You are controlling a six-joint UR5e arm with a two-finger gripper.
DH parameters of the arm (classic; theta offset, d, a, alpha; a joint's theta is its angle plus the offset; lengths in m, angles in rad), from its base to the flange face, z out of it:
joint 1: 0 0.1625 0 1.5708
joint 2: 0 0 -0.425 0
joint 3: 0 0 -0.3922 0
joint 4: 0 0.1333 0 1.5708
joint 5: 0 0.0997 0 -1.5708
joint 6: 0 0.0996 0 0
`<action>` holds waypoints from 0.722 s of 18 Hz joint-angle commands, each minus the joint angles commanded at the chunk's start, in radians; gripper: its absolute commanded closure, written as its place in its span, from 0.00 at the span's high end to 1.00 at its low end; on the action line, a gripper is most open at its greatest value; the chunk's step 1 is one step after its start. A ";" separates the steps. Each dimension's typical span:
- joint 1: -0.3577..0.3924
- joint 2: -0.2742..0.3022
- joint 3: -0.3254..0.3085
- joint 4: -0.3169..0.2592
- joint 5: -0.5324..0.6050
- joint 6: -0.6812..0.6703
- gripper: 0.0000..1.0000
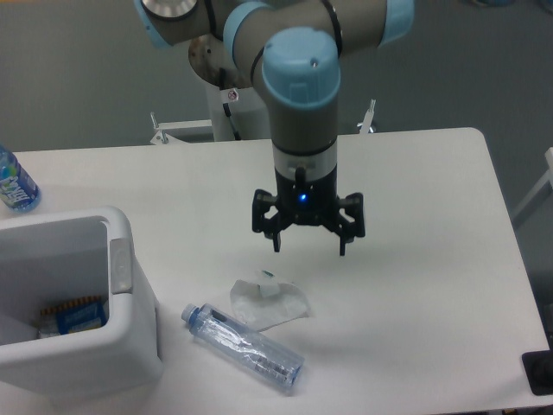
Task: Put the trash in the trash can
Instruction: 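Lower the open gripper toward the crumpled clear plastic bag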
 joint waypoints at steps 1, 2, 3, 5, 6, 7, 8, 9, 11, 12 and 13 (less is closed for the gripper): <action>-0.002 -0.002 -0.018 0.000 0.003 0.055 1.00; -0.002 0.000 -0.034 0.003 0.003 0.103 1.00; -0.002 0.000 -0.054 0.005 0.003 0.149 1.00; -0.002 -0.008 -0.093 0.011 0.008 0.242 1.00; -0.003 -0.015 -0.101 0.017 0.008 0.269 1.00; -0.008 -0.020 -0.110 0.018 0.008 0.281 1.00; -0.015 -0.029 -0.117 0.021 0.008 0.290 1.00; -0.021 -0.041 -0.118 0.021 0.008 0.298 1.00; -0.023 -0.063 -0.121 0.023 0.009 0.298 1.00; -0.029 -0.075 -0.121 0.023 0.009 0.300 1.00; -0.043 -0.089 -0.120 0.026 0.011 0.301 1.00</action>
